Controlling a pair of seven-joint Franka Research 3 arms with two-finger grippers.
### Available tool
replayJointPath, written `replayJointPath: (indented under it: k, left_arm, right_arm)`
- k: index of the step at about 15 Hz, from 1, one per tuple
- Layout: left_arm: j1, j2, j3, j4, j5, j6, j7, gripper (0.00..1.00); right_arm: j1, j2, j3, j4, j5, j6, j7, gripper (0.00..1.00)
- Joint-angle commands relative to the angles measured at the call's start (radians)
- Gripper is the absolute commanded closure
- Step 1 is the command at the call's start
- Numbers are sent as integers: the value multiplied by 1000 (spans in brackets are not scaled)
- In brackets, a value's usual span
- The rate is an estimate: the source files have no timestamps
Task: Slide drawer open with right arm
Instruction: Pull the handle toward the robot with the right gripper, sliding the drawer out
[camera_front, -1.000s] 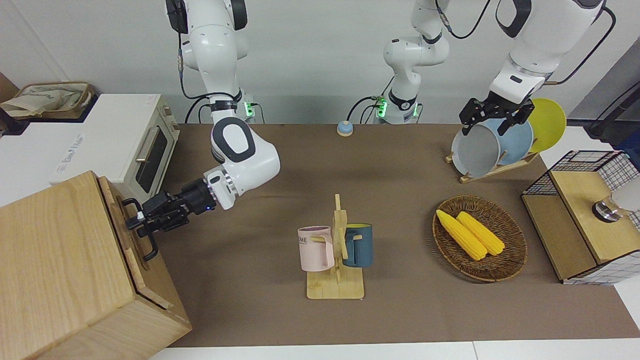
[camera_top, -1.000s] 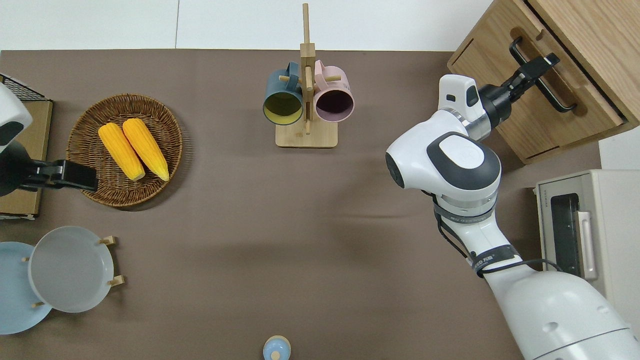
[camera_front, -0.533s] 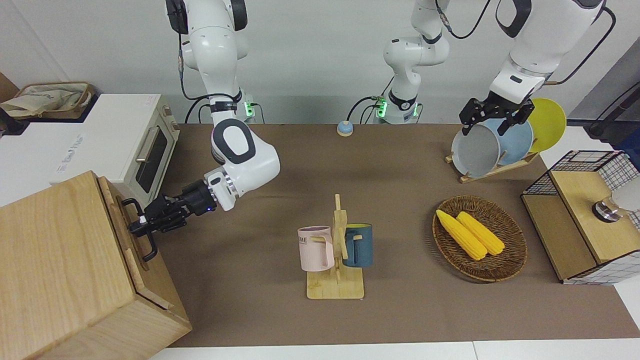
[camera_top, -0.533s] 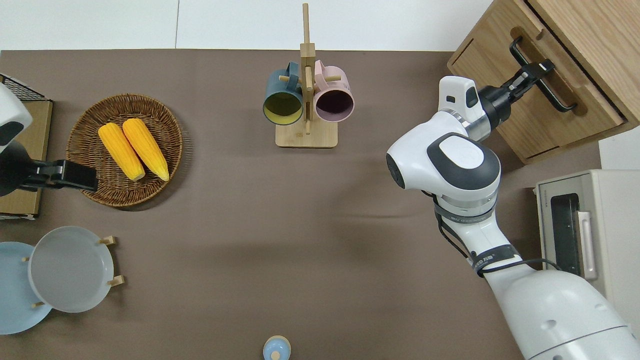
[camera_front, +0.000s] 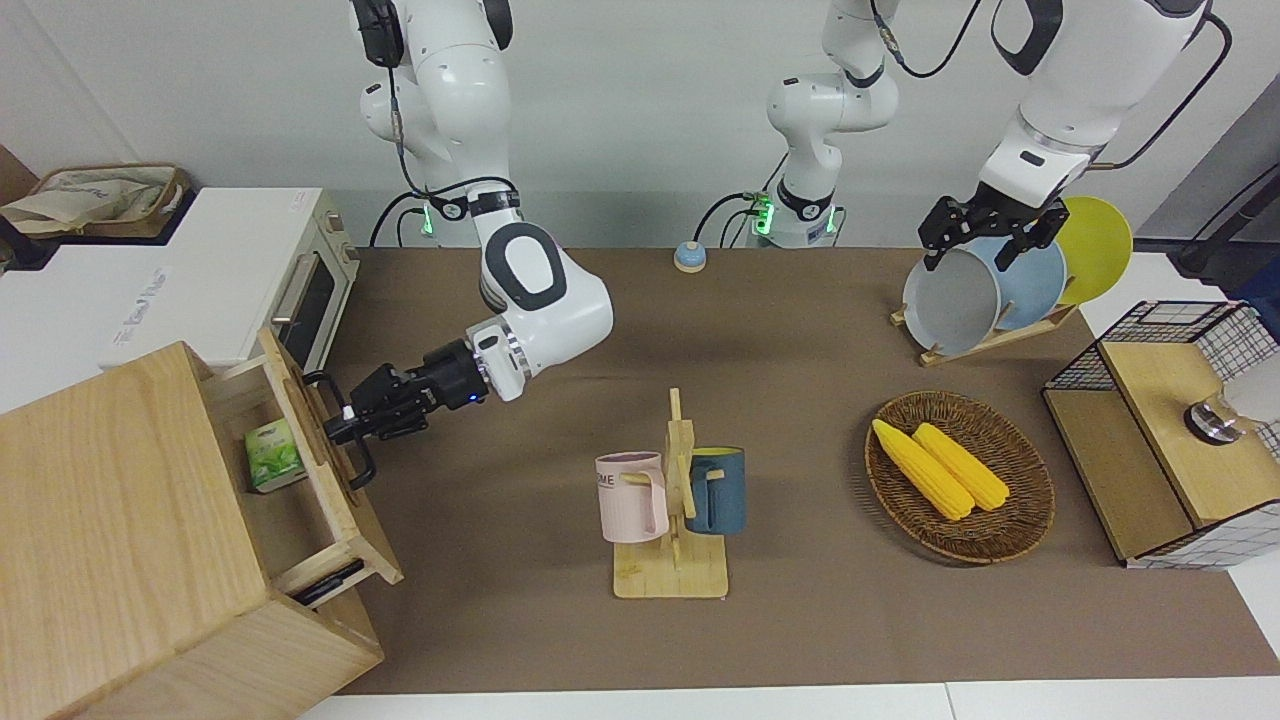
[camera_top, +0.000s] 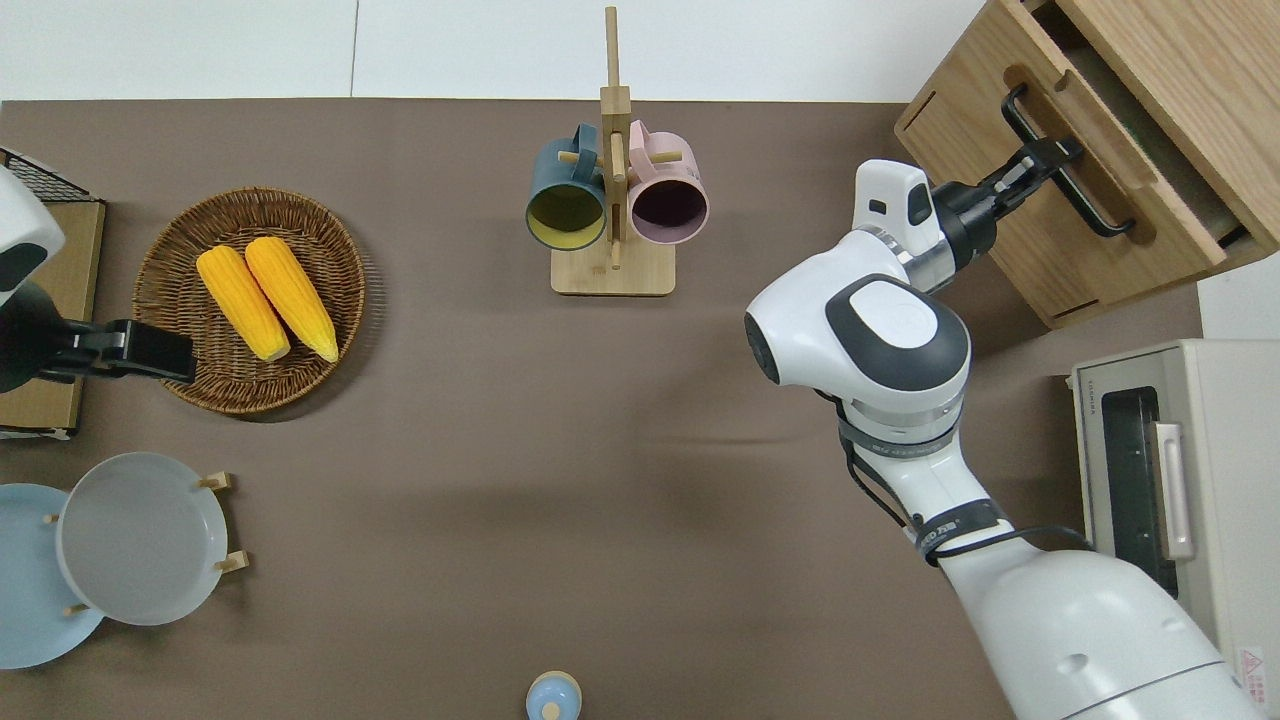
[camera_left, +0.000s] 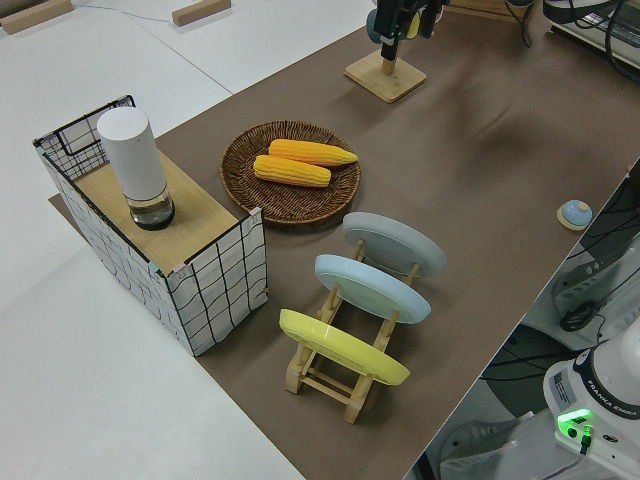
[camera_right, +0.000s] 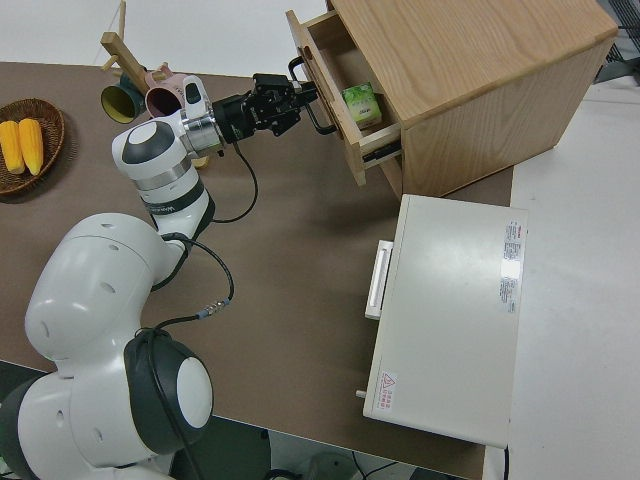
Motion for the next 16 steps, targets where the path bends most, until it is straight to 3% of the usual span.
replayJointPath:
  k: [1, 5, 15, 16]
  left_arm:
    - [5, 11, -7, 26, 17, -20, 10, 7]
    - [5, 11, -7, 26, 17, -20, 10, 7]
    - [5, 11, -7, 24, 17, -20, 10, 7]
    - [5, 11, -7, 24, 17, -20, 8, 7]
  right_arm:
    - [74, -24, 12, 1, 79, -75, -63, 1000]
    - [137, -25, 72, 7, 110, -207, -64, 1000]
    - [275, -15, 76, 11, 149, -330, -65, 1000]
    - [274, -15, 76, 12, 143, -330, -65, 928]
